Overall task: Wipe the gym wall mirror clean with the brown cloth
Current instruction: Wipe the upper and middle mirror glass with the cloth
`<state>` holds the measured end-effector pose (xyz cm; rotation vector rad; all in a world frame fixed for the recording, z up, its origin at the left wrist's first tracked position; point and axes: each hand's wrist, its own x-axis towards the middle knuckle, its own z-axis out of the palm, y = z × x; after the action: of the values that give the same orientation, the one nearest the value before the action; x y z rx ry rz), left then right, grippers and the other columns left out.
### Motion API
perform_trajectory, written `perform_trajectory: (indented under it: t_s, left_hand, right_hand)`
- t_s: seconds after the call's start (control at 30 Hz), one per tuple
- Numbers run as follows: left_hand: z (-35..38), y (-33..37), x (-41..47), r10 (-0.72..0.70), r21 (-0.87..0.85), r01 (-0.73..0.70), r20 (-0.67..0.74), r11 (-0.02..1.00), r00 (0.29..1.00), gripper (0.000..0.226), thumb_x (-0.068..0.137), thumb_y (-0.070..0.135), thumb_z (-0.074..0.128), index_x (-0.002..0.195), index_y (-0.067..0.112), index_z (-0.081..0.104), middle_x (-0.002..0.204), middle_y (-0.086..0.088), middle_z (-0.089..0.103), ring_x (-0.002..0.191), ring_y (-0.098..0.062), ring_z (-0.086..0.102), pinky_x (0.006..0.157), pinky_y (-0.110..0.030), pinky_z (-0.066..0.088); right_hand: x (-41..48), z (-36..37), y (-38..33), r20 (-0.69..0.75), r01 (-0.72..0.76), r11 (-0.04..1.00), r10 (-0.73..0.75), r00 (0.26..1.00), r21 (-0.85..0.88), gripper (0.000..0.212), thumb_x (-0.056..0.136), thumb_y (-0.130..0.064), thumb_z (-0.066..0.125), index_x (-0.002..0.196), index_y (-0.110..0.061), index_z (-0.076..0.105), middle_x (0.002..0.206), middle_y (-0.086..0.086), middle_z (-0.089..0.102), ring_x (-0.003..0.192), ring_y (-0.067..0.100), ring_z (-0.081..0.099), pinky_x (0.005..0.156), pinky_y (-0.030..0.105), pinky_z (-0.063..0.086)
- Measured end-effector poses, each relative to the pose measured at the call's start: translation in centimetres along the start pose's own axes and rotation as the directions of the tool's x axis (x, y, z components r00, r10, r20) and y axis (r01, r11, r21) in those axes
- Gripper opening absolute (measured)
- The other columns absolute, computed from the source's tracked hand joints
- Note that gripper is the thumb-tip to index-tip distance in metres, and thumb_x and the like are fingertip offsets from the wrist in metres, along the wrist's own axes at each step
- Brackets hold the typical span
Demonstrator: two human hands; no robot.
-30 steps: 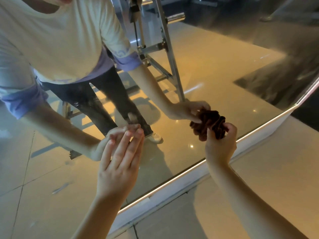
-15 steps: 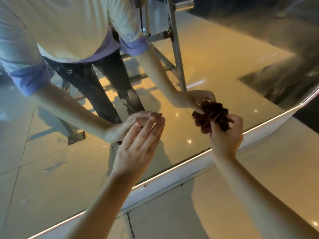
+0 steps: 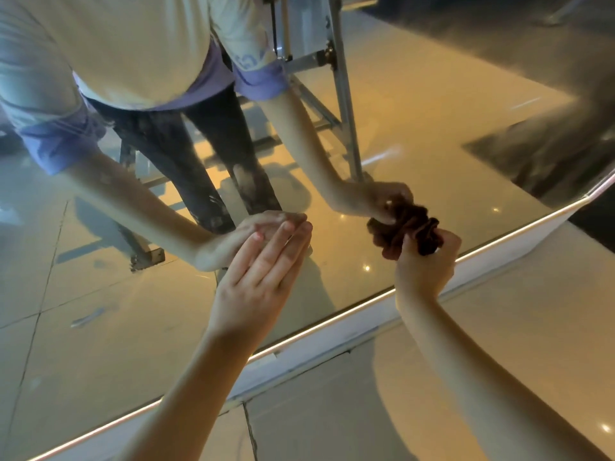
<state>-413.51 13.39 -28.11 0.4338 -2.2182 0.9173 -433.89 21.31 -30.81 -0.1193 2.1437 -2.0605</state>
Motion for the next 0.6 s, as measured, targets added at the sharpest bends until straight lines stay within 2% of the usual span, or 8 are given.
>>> perform_trajectory:
  t_s: [0.07, 0.1, 0.17, 0.23, 0.33, 0.4, 0.5, 0.6]
  left_hand:
    - [0.0, 0.0, -0.2, 0.004, 0.029, -0.005, 0.018, 1.0, 1.0, 0.043, 0.107, 0.005, 0.034, 0.15, 0.004, 0.036, 0.156, -0.005, 0.032, 0.154, -0.024, 0.007, 0.123, -0.039, 0.014]
    - [0.0, 0.0, -0.3, 0.007, 0.041, -0.008, 0.026, 0.999, 1.0, 0.045, 0.107, 0.004, 0.033, 0.152, 0.004, 0.033, 0.156, -0.006, 0.032, 0.155, -0.023, 0.004, 0.123, -0.039, 0.014]
    - [0.0, -0.1, -0.5, 0.01, 0.051, -0.012, 0.043, 0.999, 0.999, 0.046, 0.107, 0.003, 0.033, 0.153, 0.004, 0.031, 0.157, -0.006, 0.032, 0.155, -0.023, 0.003, 0.123, -0.039, 0.015]
    - [-0.2, -0.2, -0.4, 0.018, 0.042, -0.021, 0.057, 0.999, 0.998, 0.045, 0.106, 0.002, 0.033, 0.152, 0.004, 0.033, 0.156, -0.006, 0.032, 0.154, -0.024, 0.007, 0.123, -0.039, 0.015]
    - [-0.6, -0.5, -0.3, 0.038, 0.014, -0.038, 0.057, 0.999, 0.998, 0.044, 0.105, 0.0, 0.036, 0.149, 0.005, 0.039, 0.154, -0.007, 0.035, 0.147, -0.024, 0.027, 0.121, -0.039, 0.019]
    - [-1.0, -0.7, -0.1, 0.041, -0.001, -0.041, 0.049, 0.999, 0.998, 0.043, 0.105, -0.001, 0.038, 0.147, 0.005, 0.043, 0.153, -0.007, 0.037, 0.141, -0.022, 0.036, 0.119, -0.039, 0.022]
    - [-1.6, -1.3, -0.3, 0.019, -0.002, -0.019, 0.042, 1.0, 0.999, 0.042, 0.104, -0.002, 0.039, 0.145, 0.005, 0.046, 0.152, -0.007, 0.039, 0.139, -0.021, 0.039, 0.117, -0.038, 0.026]
    - [-2.4, -2.1, -0.9, -0.007, 0.035, 0.005, 0.054, 0.999, 0.998, 0.046, 0.1, -0.002, 0.045, 0.146, 0.004, 0.043, 0.152, -0.008, 0.037, 0.142, -0.025, 0.034, 0.119, -0.039, 0.022]
  right_hand:
    - [-2.0, 0.1, 0.8, 0.11, -0.06, 0.995, 0.068, 0.992, -0.073, 0.03, 0.085, -0.004, 0.07, 0.09, -0.027, 0.051, 0.109, 0.007, 0.063, 0.099, 0.024, 0.064, 0.086, 0.043, 0.057]
    - [-3.0, 0.0, 0.6, 0.185, -0.032, 0.995, 0.049, 0.982, -0.091, 0.033, 0.084, -0.005, 0.072, 0.087, -0.03, 0.051, 0.108, 0.007, 0.064, 0.097, 0.024, 0.065, 0.084, 0.046, 0.058]
    - [-3.7, -0.4, -0.7, 0.261, 0.08, 0.997, -0.073, 0.963, -0.019, 0.036, 0.082, -0.004, 0.074, 0.088, -0.032, 0.051, 0.109, 0.003, 0.063, 0.095, 0.02, 0.066, 0.08, 0.038, 0.059]
    - [-3.0, -0.5, -2.1, 0.177, 0.172, 0.984, -0.179, 0.968, 0.05, 0.037, 0.083, -0.003, 0.074, 0.091, -0.032, 0.053, 0.112, 0.003, 0.062, 0.097, 0.018, 0.064, 0.079, 0.029, 0.056]
    - [-2.7, 0.0, -2.1, 0.04, 0.076, 0.996, -0.078, 0.996, 0.049, 0.028, 0.088, -0.008, 0.07, 0.111, -0.018, 0.057, 0.118, 0.007, 0.062, 0.104, 0.017, 0.061, 0.08, 0.012, 0.05]
    - [-4.8, 0.4, -1.2, 0.113, 0.034, 0.999, -0.033, 0.993, -0.005, 0.029, 0.088, -0.007, 0.069, 0.112, -0.016, 0.057, 0.115, 0.004, 0.062, 0.104, 0.016, 0.061, 0.08, 0.014, 0.048]
    - [-7.4, 0.3, -1.6, 0.29, 0.155, 0.988, -0.144, 0.946, -0.016, 0.029, 0.084, -0.004, 0.073, 0.097, -0.024, 0.056, 0.106, -0.001, 0.061, 0.098, 0.011, 0.061, 0.075, 0.017, 0.05]
    - [-6.7, 0.2, -2.4, 0.258, 0.152, 0.984, -0.171, 0.951, 0.093, 0.03, 0.083, 0.003, 0.071, 0.097, -0.018, 0.054, 0.109, 0.004, 0.06, 0.095, 0.006, 0.06, 0.068, 0.006, 0.047]
